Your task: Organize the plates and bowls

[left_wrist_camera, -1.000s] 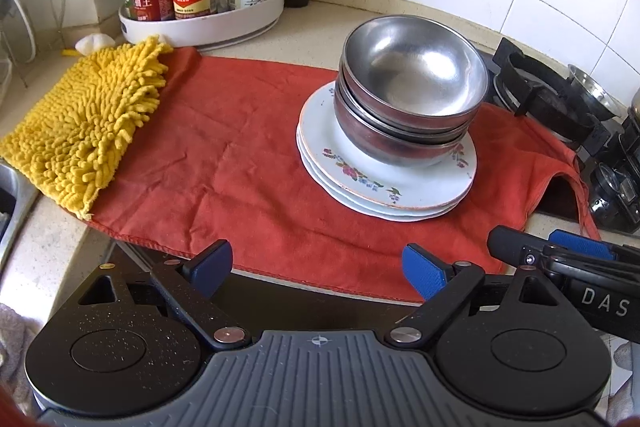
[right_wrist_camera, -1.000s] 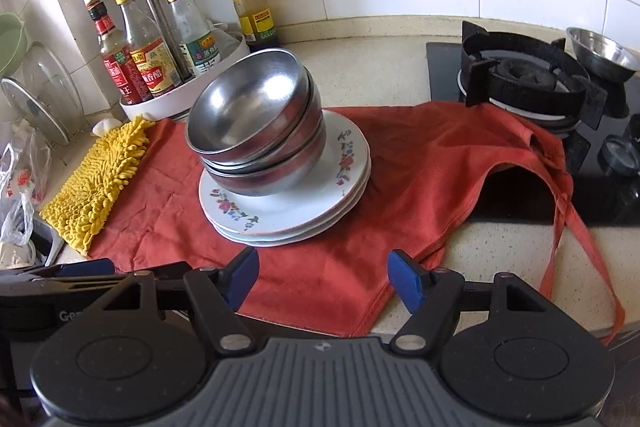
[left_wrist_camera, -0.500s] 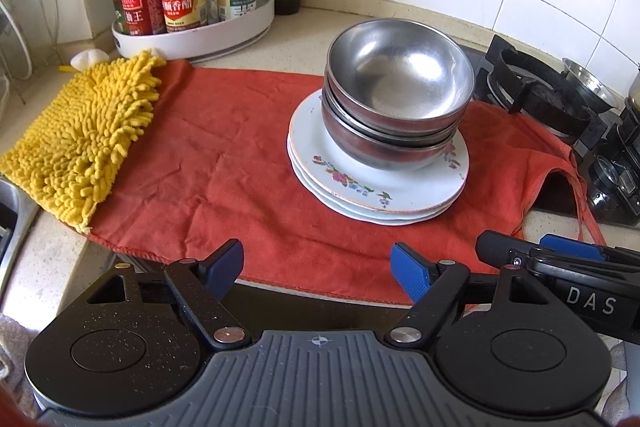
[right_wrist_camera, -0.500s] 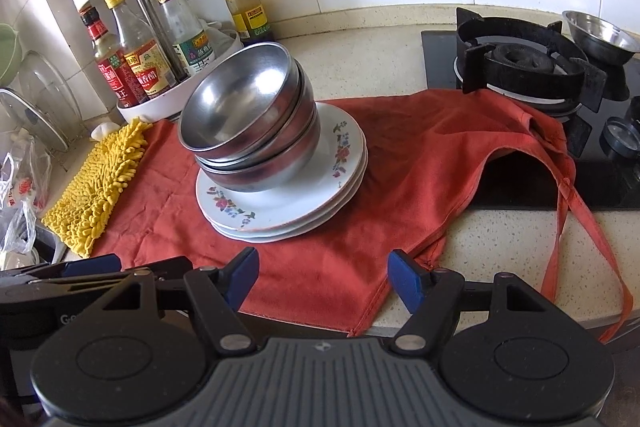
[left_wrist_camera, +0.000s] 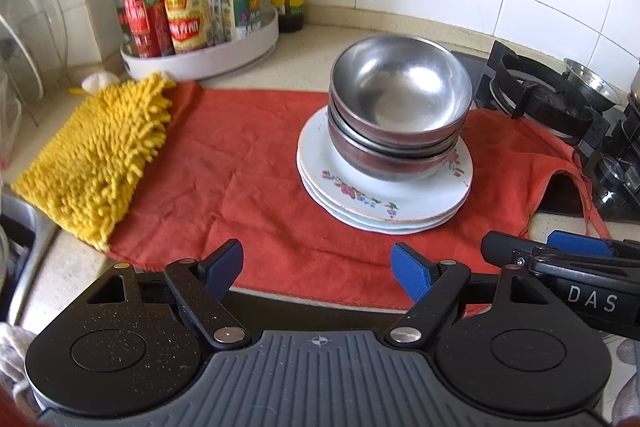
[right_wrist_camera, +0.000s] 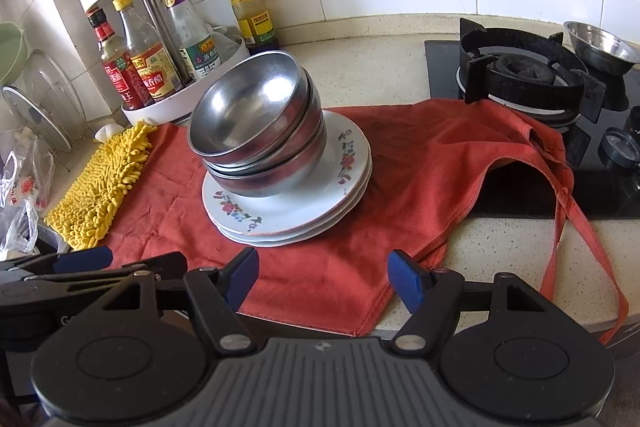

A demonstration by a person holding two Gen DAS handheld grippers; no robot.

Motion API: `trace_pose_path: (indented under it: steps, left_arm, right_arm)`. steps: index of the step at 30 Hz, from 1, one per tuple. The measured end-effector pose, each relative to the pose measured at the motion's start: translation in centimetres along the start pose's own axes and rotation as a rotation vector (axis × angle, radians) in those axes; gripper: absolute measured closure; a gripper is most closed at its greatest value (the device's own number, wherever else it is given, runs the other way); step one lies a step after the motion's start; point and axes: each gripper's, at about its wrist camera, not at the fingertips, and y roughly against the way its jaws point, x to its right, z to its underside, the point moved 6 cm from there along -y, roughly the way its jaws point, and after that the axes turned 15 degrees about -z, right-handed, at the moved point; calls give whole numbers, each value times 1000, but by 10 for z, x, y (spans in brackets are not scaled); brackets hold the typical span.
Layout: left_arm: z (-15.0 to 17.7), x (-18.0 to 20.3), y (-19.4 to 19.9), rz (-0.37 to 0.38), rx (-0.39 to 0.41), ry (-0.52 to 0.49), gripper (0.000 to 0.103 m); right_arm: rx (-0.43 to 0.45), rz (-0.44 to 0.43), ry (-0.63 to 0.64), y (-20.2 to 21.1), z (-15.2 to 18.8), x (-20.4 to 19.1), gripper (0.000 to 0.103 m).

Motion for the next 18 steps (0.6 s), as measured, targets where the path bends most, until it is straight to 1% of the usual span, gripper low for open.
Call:
trace_pose_path:
  steps: [4,11,18]
  left_arm:
    - [0,-3,2,12,6,4,18]
    - [1,-5,9,-46,50,-36,18]
    - [2,-12,9,-15,49,-12,18]
  right_arm:
    - [-1,8,17,2,0,-4,34]
    - [-11,7,29,0,1,-8,34]
    - [-7,1,41,2,1,-11,34]
